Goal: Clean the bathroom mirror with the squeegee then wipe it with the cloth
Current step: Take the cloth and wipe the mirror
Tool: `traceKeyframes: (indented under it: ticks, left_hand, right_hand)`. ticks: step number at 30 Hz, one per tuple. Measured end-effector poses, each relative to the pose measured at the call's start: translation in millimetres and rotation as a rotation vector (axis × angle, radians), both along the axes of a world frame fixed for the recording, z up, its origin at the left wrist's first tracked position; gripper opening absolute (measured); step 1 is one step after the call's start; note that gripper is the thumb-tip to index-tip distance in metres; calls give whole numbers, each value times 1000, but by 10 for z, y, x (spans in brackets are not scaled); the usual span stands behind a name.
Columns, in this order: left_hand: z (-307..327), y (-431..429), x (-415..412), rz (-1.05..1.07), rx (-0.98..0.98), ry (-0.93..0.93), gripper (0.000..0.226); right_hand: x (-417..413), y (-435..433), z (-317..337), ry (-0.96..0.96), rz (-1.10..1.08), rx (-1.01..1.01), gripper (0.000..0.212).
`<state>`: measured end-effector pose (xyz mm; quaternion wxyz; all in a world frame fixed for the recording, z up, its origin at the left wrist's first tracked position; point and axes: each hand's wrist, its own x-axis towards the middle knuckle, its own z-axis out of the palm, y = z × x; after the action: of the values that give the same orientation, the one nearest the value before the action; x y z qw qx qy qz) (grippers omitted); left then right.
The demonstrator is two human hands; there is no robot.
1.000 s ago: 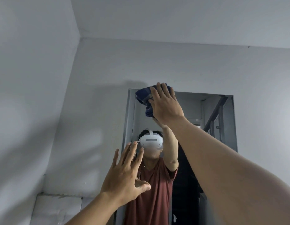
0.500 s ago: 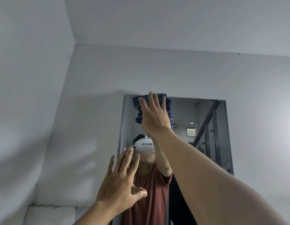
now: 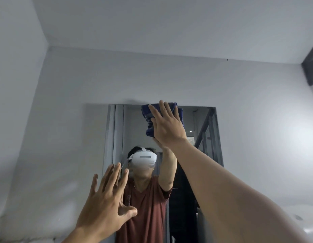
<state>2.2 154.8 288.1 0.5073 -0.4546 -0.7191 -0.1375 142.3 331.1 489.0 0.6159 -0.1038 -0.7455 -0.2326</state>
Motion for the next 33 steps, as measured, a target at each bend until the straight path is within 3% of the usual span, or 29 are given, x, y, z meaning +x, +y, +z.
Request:
traceKeyframes:
  ticks: [18,25,33]
  left_hand:
    - [30,-19,31,8,-37,-30,125]
    - [28,-44,46,18,-61,-41,121]
    - [11,-45,46,52,-75,-29,114]
  right_hand:
    - [686,719,104,148,-22,-223,48]
    - [823,910,-65,240,7,-304,48]
    - [875,933,-421,216,22,-343,45]
